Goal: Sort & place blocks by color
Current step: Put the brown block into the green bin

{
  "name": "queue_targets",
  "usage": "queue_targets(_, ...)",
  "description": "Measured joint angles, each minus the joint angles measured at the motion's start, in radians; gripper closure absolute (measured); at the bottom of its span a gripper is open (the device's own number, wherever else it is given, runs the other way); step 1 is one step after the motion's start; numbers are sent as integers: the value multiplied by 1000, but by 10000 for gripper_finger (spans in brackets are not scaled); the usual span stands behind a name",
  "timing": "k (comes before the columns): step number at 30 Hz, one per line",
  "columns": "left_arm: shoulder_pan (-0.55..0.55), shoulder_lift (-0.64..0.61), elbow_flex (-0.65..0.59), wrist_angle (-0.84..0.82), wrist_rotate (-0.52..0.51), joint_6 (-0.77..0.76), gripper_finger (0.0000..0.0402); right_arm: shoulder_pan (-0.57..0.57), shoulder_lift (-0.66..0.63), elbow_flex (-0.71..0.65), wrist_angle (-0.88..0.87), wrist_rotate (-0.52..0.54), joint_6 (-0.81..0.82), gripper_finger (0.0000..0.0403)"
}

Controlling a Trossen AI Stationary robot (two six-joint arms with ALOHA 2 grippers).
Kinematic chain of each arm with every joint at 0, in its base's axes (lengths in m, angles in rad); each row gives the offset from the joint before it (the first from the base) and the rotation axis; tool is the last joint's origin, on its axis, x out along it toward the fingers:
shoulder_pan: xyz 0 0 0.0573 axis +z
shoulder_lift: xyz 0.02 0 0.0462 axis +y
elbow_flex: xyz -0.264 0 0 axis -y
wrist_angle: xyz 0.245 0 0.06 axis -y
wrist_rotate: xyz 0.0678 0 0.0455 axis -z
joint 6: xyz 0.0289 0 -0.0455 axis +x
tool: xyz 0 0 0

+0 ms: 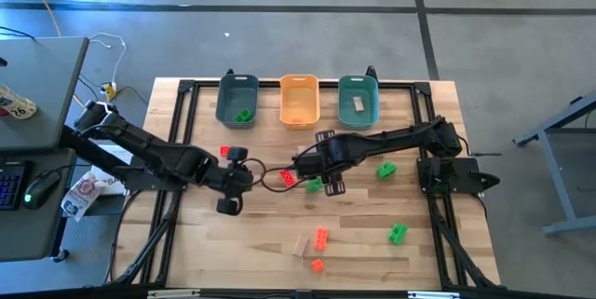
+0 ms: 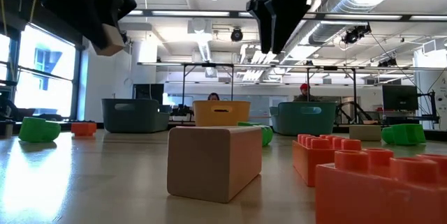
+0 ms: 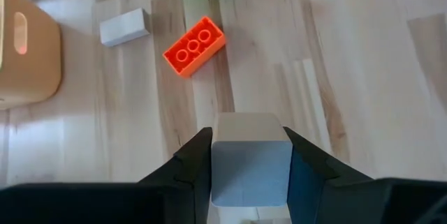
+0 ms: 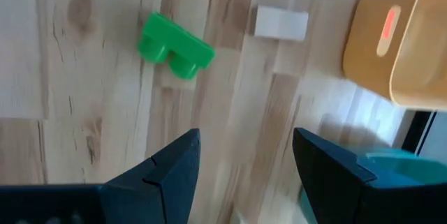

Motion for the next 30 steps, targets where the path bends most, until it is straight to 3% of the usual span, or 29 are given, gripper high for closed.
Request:
queue_targets(7, 45, 0, 0, 25, 49, 45, 296, 10, -2, -18, -46, 27, 83, 187)
queue_targets(17, 51, 1, 0, 30, 76, 54, 296, 23, -139, -273, 19, 52, 219, 187)
queue_targets(24, 52, 1, 0, 81, 72, 53, 293, 38, -322, -466, 194, 51, 282, 187)
queue_targets(30, 102, 1, 0, 153, 79, 37, 295, 50, -478, -647, 453, 51, 258, 187)
